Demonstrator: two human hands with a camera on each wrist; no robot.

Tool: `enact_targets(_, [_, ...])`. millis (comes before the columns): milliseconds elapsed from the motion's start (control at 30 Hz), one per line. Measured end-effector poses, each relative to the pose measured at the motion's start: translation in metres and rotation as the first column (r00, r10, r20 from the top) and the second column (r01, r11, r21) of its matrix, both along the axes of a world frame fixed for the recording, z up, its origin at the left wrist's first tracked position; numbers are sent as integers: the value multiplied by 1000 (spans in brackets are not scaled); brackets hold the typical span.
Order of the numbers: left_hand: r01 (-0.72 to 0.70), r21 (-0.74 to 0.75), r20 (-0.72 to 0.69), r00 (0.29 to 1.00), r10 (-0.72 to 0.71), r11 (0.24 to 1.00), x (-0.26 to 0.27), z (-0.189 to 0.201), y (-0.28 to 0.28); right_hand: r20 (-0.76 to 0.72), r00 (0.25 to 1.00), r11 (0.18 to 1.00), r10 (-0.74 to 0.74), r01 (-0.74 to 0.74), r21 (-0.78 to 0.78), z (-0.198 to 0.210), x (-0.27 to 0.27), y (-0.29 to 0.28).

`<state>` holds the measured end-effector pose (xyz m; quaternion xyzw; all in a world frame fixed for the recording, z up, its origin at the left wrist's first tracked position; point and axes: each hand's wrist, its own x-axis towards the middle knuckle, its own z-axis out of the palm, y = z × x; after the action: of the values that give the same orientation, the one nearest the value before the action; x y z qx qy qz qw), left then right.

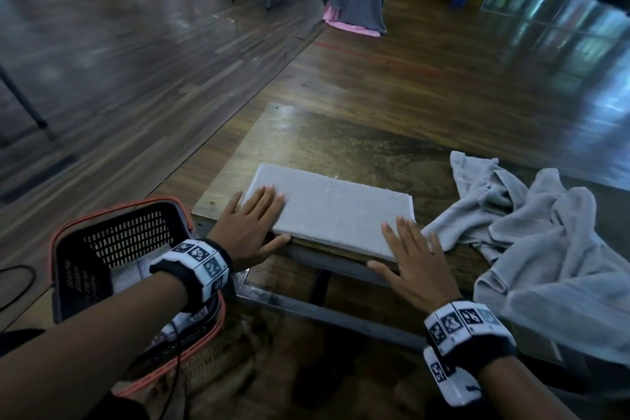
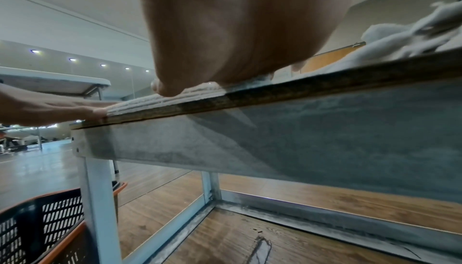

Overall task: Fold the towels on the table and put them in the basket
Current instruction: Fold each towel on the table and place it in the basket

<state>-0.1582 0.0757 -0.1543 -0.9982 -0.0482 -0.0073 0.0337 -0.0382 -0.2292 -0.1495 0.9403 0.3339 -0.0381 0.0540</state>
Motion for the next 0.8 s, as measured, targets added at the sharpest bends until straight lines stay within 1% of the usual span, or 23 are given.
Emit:
enact_targets(100, [-53,-54,-50,997,51,997,-13,2,9,-27,998,998,-55,54,-14,0,-1,-13])
enact_targets(167, [-127,-158,-64,991,118,979,-19,8,11,-33,994,994,-105,106,13,3,0,-18])
enact_targets(200, [-170,-219,-43,985,165,961,-21,11,12,-28,992,992,-121,122,40,6,2,-18])
enact_targets(233, [-209,-273,10,975,220,939,-23,14,14,-19,991,989,-131,132,73,11,4,-16])
enact_targets(300, [-271,-354,135,932,336,895,-27,19,19,8,990,977,-142,139,161,22,11,-3])
enact_targets(333, [-302,-395,157,908,388,868,-29,22,21,22,990,972,-138,131,197,28,14,8])
enact_targets(367, [-329,-436,149,891,428,837,-30,24,24,37,991,968,-129,118,224,33,18,20])
enact_targets(433, [-361,-528,89,877,473,769,-31,27,27,54,994,960,-100,82,269,42,24,51])
enact_targets(500, [-357,-629,35,874,484,690,-29,29,27,41,998,956,-40,27,291,48,30,86])
enact_targets(600, [-348,-716,-17,875,484,605,-23,30,29,15,999,967,50,-52,250,56,36,143])
enact_targets(667, [-386,-710,-89,879,468,589,-17,30,32,-6,994,977,112,-109,185,61,40,181])
enact_targets(733, [-433,-675,-155,875,459,597,-11,31,34,-99,983,980,156,-141,143,62,44,217])
enact_targets(800, [-479,-647,-205,859,470,594,-6,32,34,-211,964,985,164,-146,96,62,47,246])
